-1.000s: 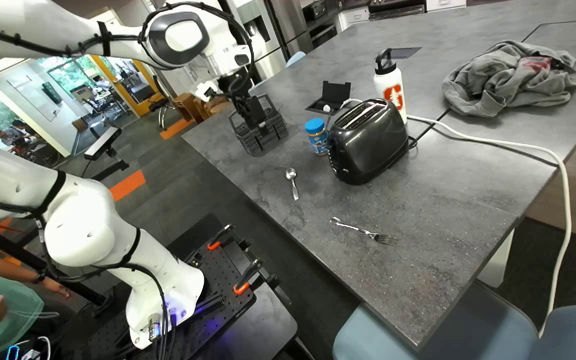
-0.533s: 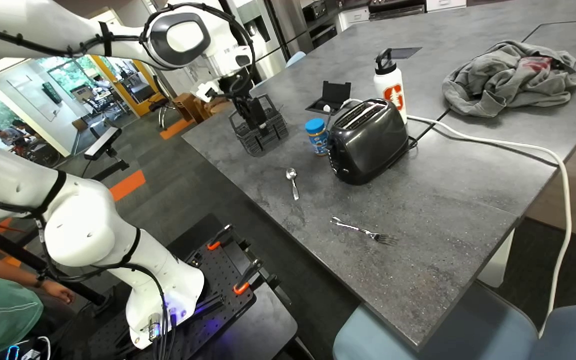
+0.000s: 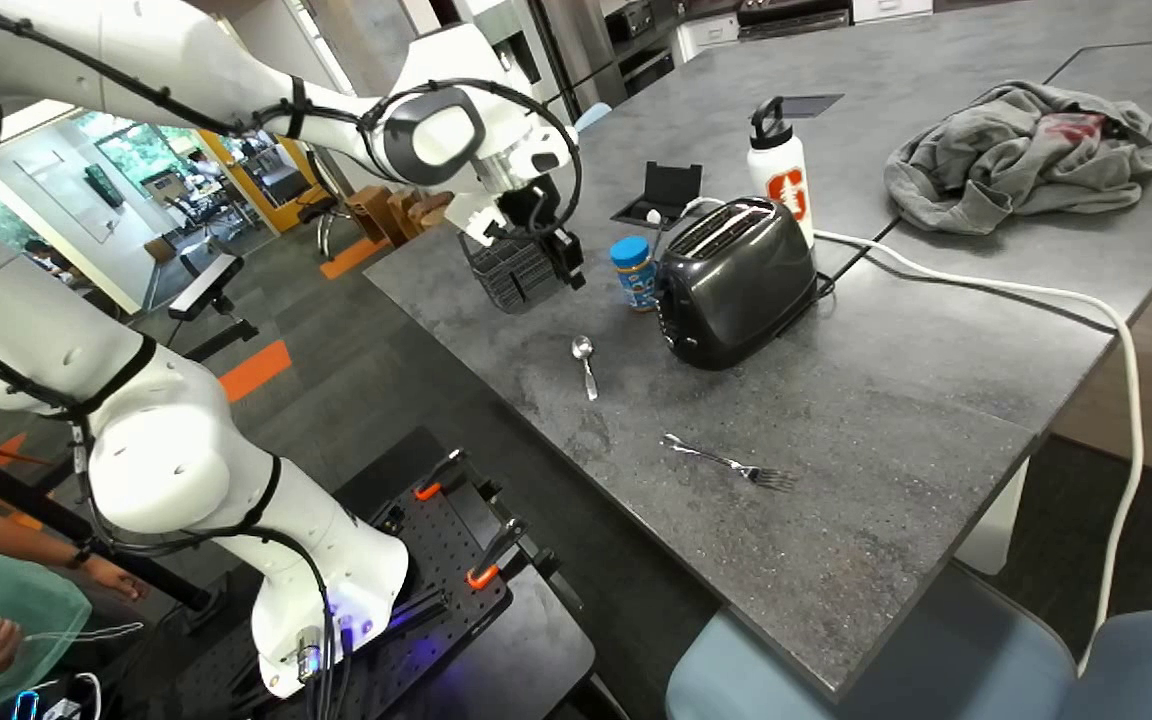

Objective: Push down the lever on the toaster

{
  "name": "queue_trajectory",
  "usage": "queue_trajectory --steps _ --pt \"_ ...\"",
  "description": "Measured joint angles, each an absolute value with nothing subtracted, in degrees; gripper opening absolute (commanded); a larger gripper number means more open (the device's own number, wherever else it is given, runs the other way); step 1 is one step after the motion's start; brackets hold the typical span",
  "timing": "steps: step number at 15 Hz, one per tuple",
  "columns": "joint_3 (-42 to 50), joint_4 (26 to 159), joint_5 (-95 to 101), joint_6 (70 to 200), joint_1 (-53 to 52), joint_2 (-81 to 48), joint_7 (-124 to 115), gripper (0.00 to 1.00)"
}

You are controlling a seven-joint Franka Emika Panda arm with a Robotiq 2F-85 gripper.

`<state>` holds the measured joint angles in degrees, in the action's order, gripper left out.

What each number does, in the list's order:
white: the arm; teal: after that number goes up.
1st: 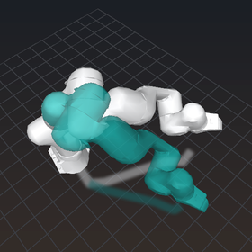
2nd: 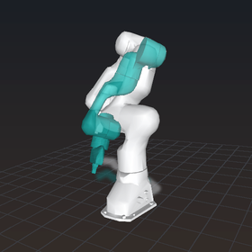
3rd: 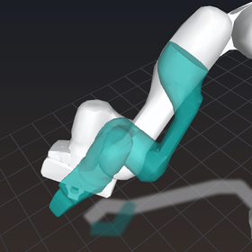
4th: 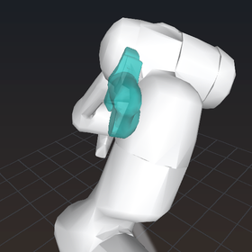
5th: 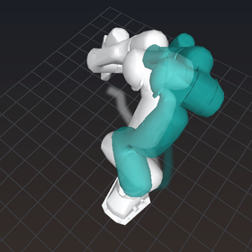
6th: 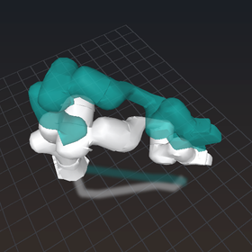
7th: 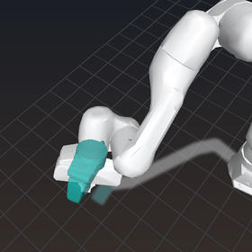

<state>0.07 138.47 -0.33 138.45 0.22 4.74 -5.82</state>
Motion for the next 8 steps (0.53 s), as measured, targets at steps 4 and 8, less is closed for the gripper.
queue_trajectory --steps 4,8 --pt "0.22 136.66 -0.07 145.81 0.41 -1.78 -7.5 0.01" --pt "0.21 136.65 -0.08 145.8 0.34 -1.84 -7.46 0.0"
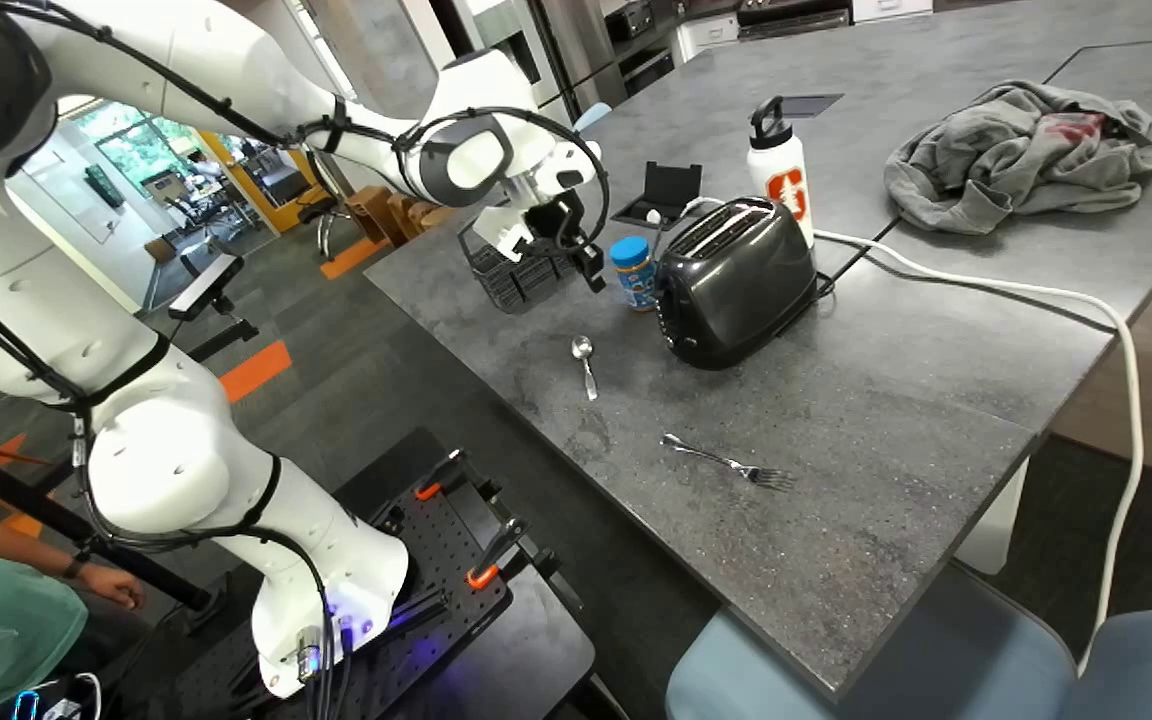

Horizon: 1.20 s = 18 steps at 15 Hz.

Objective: Push down the lever on the toaster

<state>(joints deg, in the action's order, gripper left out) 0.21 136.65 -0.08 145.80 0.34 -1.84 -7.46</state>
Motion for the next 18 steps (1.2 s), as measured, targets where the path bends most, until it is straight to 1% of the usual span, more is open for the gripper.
queue_trajectory --steps 5,12,18 --pt "0.57 136.17 -0.04 146.1 0.43 -2.91 -7.46 0.0" --pt "2.88 133.54 0.21 152.73 0.96 -7.37 -8.22 0.0" --pt "4.57 131.27 3.67 154.27 0.95 -10.36 -12.73 0.0"
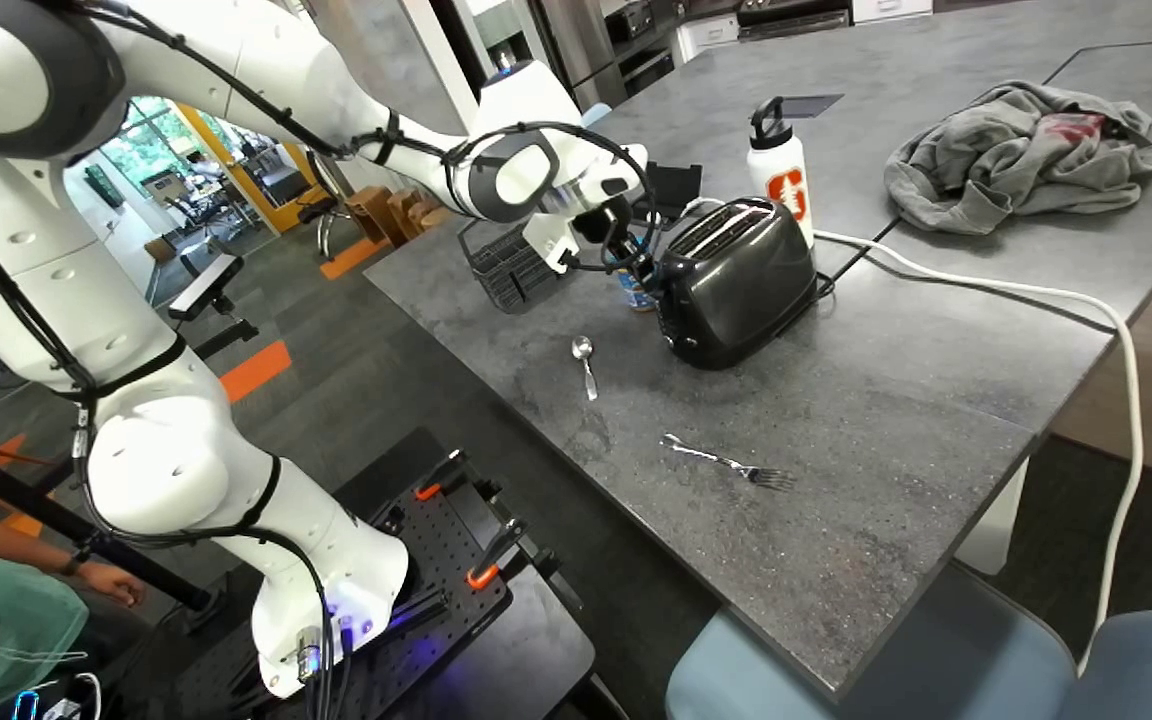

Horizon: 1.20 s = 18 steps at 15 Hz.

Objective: Push down the lever on the toaster

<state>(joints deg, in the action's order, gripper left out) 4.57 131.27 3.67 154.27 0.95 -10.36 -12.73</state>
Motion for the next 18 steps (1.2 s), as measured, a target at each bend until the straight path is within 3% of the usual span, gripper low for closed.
queue_trajectory --steps 18 --pt "6.42 127.36 8.03 154.27 -0.82 -16.92 -18.54 0.0"
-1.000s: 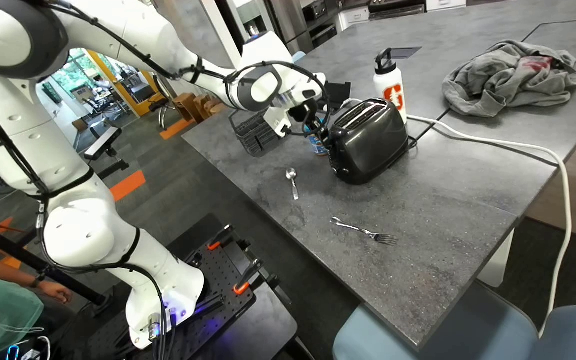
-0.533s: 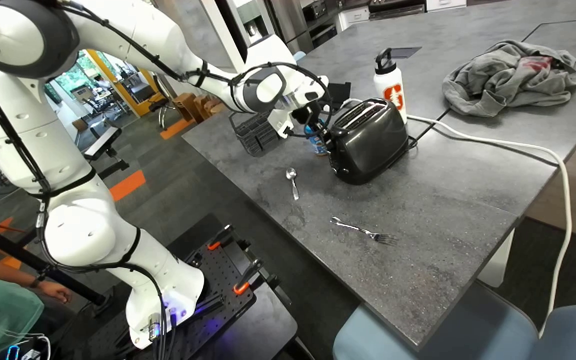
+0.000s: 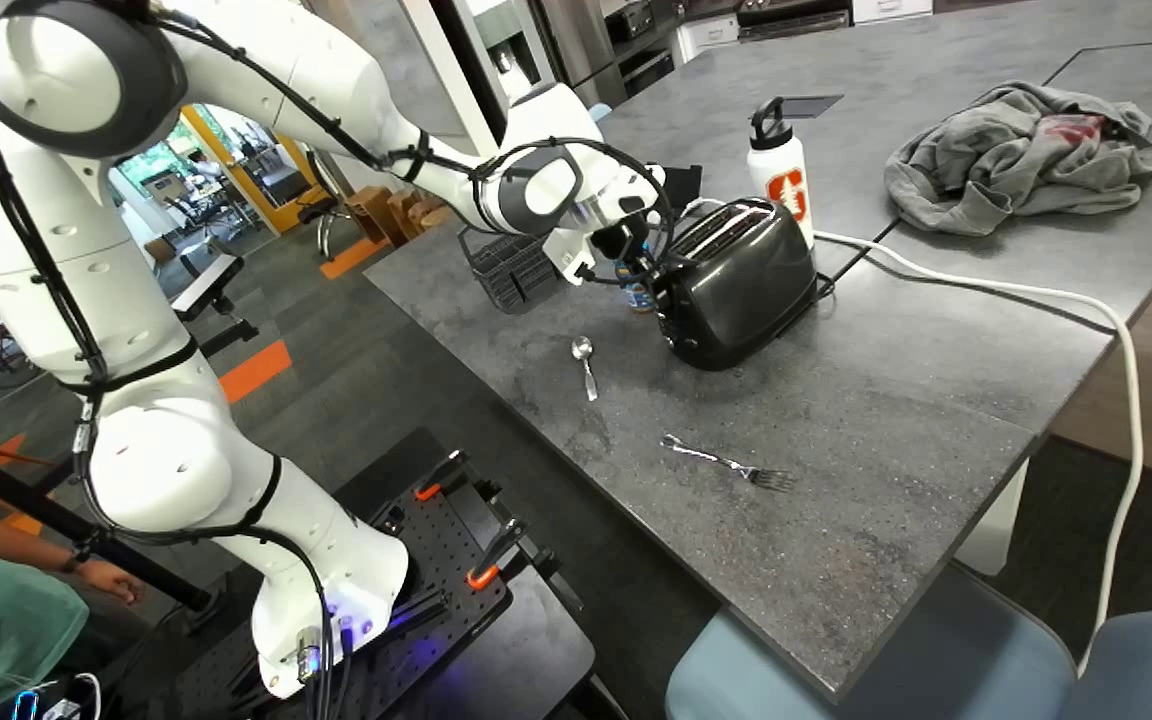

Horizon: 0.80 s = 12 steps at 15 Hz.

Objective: Push down the lever on the toaster

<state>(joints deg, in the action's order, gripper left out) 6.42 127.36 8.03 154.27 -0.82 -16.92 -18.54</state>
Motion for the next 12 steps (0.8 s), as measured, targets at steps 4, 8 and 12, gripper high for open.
queue_trajectory --steps 4,8,12 --pt "6.46 126.92 7.79 154.27 -0.83 -17.85 -18.54 0.0" --pt "6.54 126.92 7.7 154.27 -0.88 -17.93 -18.58 0.0" --pt "6.67 126.9 7.44 154.31 -0.9 -18.49 -19.3 0.0"
